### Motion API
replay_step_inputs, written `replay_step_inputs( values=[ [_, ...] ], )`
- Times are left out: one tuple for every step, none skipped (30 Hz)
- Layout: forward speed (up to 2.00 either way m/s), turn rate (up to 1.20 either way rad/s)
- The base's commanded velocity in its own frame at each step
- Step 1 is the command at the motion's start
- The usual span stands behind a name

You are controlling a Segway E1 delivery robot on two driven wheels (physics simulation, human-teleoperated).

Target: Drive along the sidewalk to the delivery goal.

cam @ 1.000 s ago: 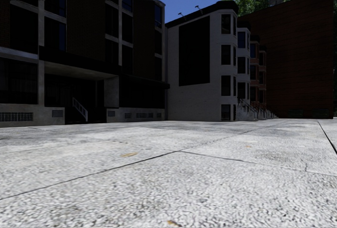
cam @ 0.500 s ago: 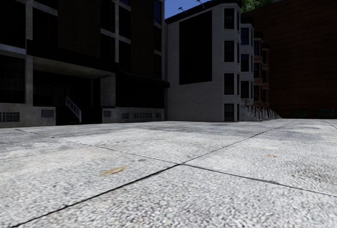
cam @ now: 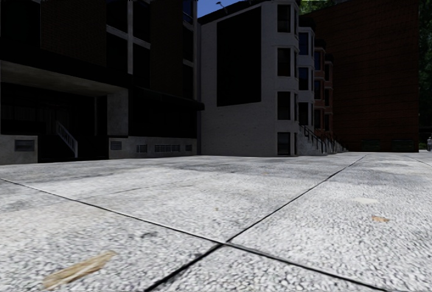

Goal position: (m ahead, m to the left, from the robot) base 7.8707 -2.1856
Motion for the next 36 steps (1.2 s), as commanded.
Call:
replay_step_inputs(
  values=[
    [2.0, -0.33],
    [2.0, -0.33],
    [2.0, -0.33],
    [2.0, -0.33],
    [2.0, -0.33],
    [2.0, -0.31],
    [2.0, -0.3],
    [2.0, -0.3],
    [2.0, -0.3],
    [2.0, -0.3],
    [2.0, -0.3],
    [2.0, -0.3],
    [2.0, -0.3],
    [2.0, -0.29],
    [2.0, -0.29],
    [2.0, -0.29],
    [2.0, -0.29],
    [2.0, -0.29],
    [2.0, -0.29],
    [2.0, -0.28],
    [2.0, -0.28],
    [2.0, -0.26],
    [2.0, -0.25],
    [2.0, -0.25],
    [2.0, -0.25],
    [2.0, -0.25],
    [2.0, -0.25],
    [2.0, -0.25],
    [2.0, -0.25],
    [2.0, -0.25],
    [2.0, -0.22],
    [2.0, -0.1],
    [2.0, -0.04],
    [2.0, 0.0],
    [2.0, 0.0],
    [2.0, 0.0]
  ],
)
